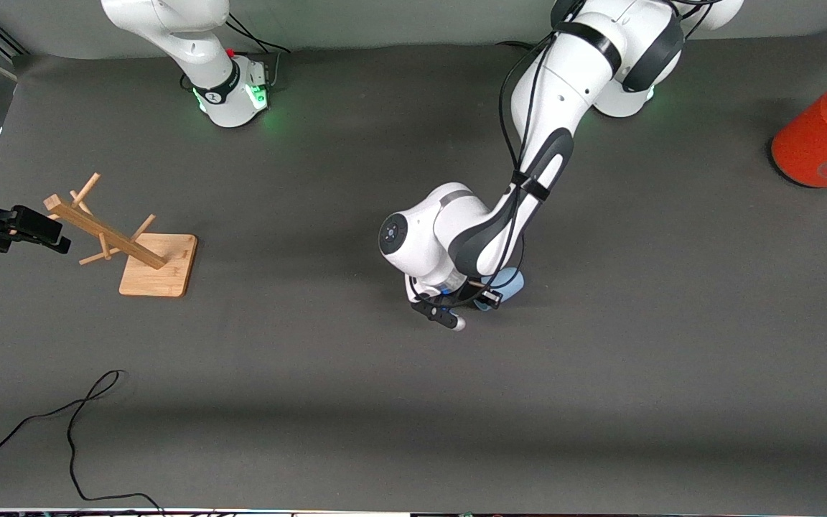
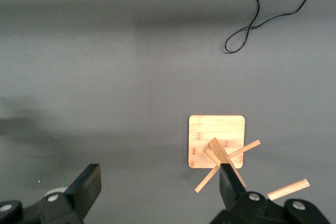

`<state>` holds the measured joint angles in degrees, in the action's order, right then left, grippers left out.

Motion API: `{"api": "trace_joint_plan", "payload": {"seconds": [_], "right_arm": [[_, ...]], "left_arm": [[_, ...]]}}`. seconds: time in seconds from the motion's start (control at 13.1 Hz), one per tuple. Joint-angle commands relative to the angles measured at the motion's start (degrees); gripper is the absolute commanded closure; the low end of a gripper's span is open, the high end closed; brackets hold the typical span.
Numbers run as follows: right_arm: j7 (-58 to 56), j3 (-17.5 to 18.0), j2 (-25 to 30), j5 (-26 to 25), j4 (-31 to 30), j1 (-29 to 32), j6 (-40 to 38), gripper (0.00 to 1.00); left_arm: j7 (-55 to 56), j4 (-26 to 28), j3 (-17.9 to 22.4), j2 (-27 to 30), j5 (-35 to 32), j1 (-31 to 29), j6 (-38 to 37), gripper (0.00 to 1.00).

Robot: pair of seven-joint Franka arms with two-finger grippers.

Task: Rotate and upright cup with both arms
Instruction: 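Lower the left gripper over the lying cup and grasp its rim, then rotate the cup upright with the left gripper and set it down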

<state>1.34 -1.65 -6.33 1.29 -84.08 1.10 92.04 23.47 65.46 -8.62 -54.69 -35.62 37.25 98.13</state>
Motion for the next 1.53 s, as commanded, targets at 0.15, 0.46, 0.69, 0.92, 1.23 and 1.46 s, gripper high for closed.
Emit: {"api": "trace_joint_plan", "payload": {"seconds": [0.15,0.46,0.69,0.92,1.23,1.46], "right_arm": [[-0.91,-0.11,0.44,0.55,-0.56,0.22,0.42,0.00],[-0.82,-0.11,0.53,0.55,-0.56,0.22,0.42,0.00],[-0.90,-0.11,0.62,0.55,-0.56,0.13,0.42,0.00],[-1.17,-0.11,0.79,0.47,-0.56,0.13,0.42,0.00],[-1.08,-0.11,0.88,0.55,-0.56,0.13,0.15,0.00],[-0.82,-0.11,0.79,0.55,-0.39,0.13,0.15,0.00]], "left_arm": [[-4.93,-0.16,0.27,1.60,-0.07,0.36,-1.98,1.00],[-3.09,-12.35,0.00,4.94,8.17,-2.87,-16.27,1.00],[4.54,-10.90,0.09,15.98,21.41,-9.89,-17.81,1.00],[10.71,2.42,0.00,28.46,27.09,-14.39,-11.42,1.00],[20.79,29.75,0.00,41.05,28.15,-14.58,10.52,1.00],[29.85,39.64,-0.17,41.17,27.36,-13.00,25.75,1.00]]}}
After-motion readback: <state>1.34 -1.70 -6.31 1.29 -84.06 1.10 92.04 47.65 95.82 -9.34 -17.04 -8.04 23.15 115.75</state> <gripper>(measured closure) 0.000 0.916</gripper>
